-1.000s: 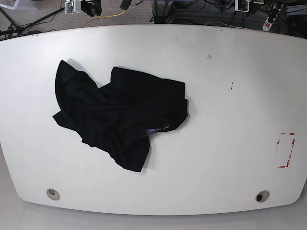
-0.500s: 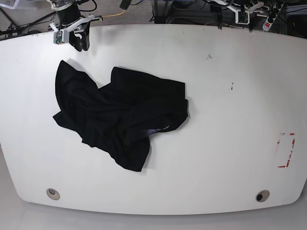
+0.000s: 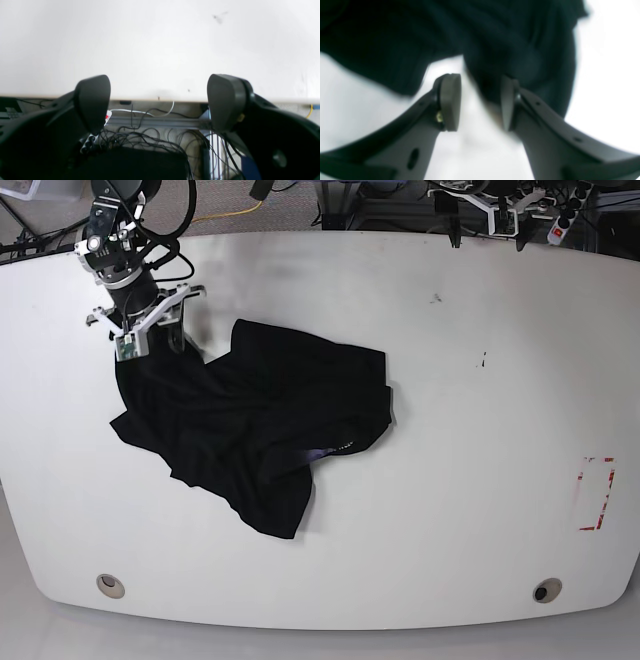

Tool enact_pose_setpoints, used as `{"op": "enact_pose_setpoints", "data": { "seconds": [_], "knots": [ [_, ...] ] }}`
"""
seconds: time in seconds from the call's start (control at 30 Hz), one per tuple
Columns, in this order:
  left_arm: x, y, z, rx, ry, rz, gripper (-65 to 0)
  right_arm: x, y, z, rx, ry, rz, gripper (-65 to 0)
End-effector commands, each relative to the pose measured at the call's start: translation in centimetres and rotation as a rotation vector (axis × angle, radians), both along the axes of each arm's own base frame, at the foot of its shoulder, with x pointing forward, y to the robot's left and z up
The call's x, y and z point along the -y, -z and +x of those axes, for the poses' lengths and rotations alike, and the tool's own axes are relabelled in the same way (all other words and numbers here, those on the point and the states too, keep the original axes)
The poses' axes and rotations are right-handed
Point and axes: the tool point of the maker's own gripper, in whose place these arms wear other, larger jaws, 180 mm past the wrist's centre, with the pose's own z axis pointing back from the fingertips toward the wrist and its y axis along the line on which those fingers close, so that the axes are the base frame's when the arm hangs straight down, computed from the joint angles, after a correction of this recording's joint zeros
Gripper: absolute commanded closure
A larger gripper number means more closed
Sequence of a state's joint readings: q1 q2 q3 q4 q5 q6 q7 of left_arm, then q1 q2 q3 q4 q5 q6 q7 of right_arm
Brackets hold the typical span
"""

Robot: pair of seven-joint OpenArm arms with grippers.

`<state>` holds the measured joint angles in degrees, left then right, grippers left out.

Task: Fold the T-shirt properly
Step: 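Lower the right gripper onto a black T-shirt edge and grasp it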

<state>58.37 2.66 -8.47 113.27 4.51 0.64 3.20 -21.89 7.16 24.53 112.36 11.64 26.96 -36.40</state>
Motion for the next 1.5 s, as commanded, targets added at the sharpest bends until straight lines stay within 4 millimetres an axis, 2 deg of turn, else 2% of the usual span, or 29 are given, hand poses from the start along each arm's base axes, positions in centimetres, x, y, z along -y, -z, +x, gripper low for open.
{"op": "enact_pose_setpoints", "data": {
  "seconds": [0.0, 0.1, 0.37, 0.67, 0.77, 0.93, 1.03, 1.17, 1.4, 1.47],
  "knots": [
    [-0.1, -0.9, 0.6, 0.043, 0.005, 0.011, -57.9, 0.7, -0.9, 1.7, 0.019, 0.004, -0.038, -26.2],
    [-0.1, -1.0, 0.8, 0.049, 0.008, 0.014, -57.9, 1.4, -1.0, 3.7, 0.003, 0.024, -0.049, -26.2],
    [-0.2, -1.6, 2.9, 0.105, 0.010, 0.018, -57.9, 4.7, -1.5, 9.2, -0.006, 0.056, -0.064, -26.2],
    [-0.2, -2.0, 4.3, 0.143, 0.011, 0.019, -57.9, 9.8, 0.5, 13.7, -0.091, 0.130, -0.013, -26.2],
    [-0.2, -2.2, 4.7, 0.156, 0.011, 0.019, -57.9, 10.8, 0.8, 15.1, -0.089, 0.122, 0.012, -26.2],
    [-0.6, -2.6, 5.5, 0.172, 0.040, 0.041, -57.9, 12.6, 1.7, 16.3, -0.109, 0.149, 0.059, -26.3],
    [-0.8, -2.6, 5.6, 0.172, 0.060, 0.052, -57.9, 12.5, 2.8, 16.2, -0.148, 0.122, 0.088, -26.8],
    [-0.9, -3.0, 6.4, 0.194, 0.063, 0.056, -57.9, 12.4, 2.9, 16.5, -0.137, 0.107, 0.103, -27.0],
    [-0.9, -3.0, 6.4, 0.195, 0.066, 0.058, -57.8, 12.0, 3.5, 16.2, -0.139, 0.104, 0.111, -27.1],
    [-0.9, -3.1, 6.7, 0.202, 0.066, 0.058, -57.8, 11.2, 3.8, 16.3, -0.141, 0.097, 0.126, -28.7]
  ]
}}
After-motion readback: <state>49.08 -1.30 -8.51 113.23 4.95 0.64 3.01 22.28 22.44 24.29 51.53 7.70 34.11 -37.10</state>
